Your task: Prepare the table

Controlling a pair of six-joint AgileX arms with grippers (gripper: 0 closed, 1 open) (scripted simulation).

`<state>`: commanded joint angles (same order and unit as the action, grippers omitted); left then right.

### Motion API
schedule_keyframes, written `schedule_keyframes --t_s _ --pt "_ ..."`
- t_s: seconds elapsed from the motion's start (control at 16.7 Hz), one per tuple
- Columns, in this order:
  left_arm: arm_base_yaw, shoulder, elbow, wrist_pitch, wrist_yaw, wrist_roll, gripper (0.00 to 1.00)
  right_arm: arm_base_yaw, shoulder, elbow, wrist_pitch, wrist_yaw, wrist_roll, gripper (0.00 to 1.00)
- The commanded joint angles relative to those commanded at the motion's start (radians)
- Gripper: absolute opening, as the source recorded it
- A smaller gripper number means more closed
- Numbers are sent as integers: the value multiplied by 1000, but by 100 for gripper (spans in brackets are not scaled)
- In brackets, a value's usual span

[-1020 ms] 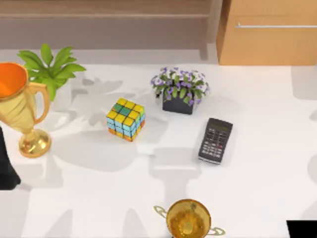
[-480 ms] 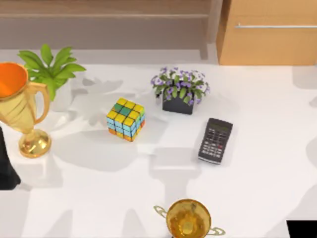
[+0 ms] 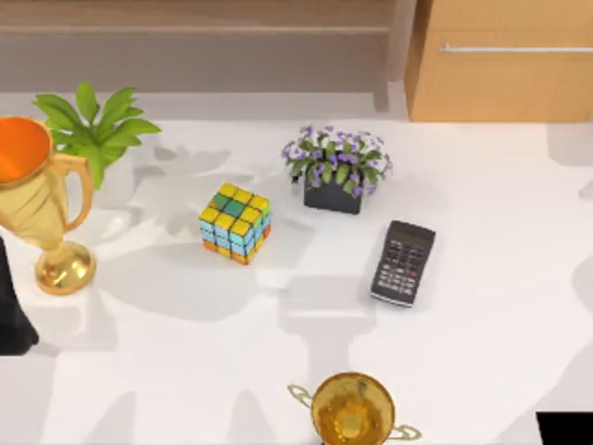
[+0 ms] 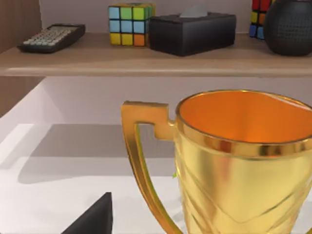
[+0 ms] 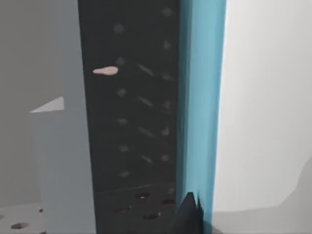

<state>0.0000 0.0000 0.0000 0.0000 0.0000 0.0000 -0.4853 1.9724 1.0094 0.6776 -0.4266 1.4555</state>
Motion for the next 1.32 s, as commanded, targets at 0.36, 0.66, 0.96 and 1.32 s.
schedule_keyframes --t_s 0.36,0.66,0.96,1.32 --pt "0 0 0 0 0 0 100 0 0 0 0 0 0 90" --pt "0 0 0 0 0 0 100 0 0 0 0 0 0 100" --pt "0 0 0 0 0 0 100 -2 -1 -1 0 0 0 100" --pt "0 0 0 0 0 0 100 -29 -98 -116 29 -42 -16 100"
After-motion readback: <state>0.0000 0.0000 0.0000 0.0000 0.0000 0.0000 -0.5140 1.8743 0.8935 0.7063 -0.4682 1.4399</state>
